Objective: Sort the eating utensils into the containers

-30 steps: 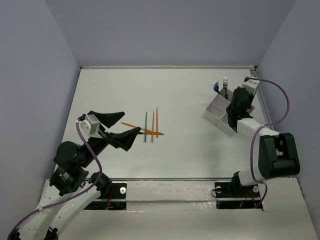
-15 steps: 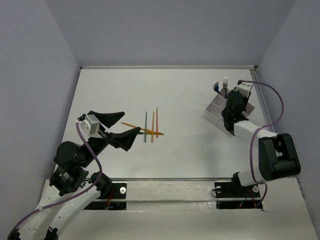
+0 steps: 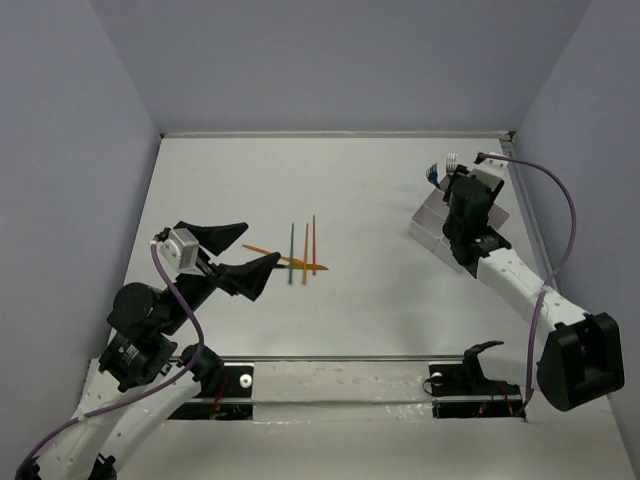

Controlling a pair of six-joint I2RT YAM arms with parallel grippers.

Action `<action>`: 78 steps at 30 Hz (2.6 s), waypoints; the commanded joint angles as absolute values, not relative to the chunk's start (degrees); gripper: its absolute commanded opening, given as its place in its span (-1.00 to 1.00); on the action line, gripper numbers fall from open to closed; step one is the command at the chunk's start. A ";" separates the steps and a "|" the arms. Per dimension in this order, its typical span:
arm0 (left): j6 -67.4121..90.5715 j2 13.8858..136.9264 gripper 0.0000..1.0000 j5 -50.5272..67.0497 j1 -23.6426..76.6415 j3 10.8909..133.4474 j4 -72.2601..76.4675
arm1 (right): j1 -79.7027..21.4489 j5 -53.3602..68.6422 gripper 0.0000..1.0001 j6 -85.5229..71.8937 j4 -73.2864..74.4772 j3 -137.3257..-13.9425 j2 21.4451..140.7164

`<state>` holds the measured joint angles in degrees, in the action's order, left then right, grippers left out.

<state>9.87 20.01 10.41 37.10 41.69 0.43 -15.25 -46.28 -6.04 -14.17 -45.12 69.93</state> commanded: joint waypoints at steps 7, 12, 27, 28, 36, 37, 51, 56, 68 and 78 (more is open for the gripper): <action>9.49 20.74 0.98 7.91 36.48 41.75 2.29 | -37.85 -20.24 0.08 -24.17 5.71 -56.15 82.13; 9.14 21.88 0.98 6.51 35.95 41.92 1.85 | -44.29 -14.95 -0.12 -24.34 8.78 -68.71 94.46; 9.58 24.34 0.98 8.08 33.76 41.75 2.11 | -45.44 -14.77 -0.32 -27.95 24.34 -97.20 120.05; 9.58 24.43 0.98 8.26 33.75 41.75 2.20 | -45.96 -14.94 -0.31 -27.95 24.61 -98.08 120.93; 9.58 24.17 0.98 8.96 33.22 41.66 2.29 | -45.97 -16.52 -0.30 -28.56 25.67 -98.61 123.92; 9.67 24.26 0.98 9.05 33.22 41.66 2.29 | -45.97 -16.18 -0.31 -28.65 25.84 -99.22 124.36; 9.49 23.73 0.98 9.49 33.22 41.66 2.37 | -46.49 -19.85 -0.67 -28.83 30.58 -102.48 129.99; 9.58 23.56 0.98 9.58 33.22 41.75 2.37 | -46.49 -21.71 -0.78 -28.04 31.38 -99.76 128.50; 9.67 23.29 0.98 9.76 33.22 41.66 2.55 | -46.49 -24.60 -1.00 -24.79 21.82 -91.42 117.79; 9.76 23.20 0.98 9.84 33.22 41.66 2.55 | -36.85 -33.83 -1.00 -14.78 -6.29 -68.75 86.80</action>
<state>9.87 23.77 9.04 33.61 41.69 0.01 -42.57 -26.09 -20.73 12.16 -76.27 98.91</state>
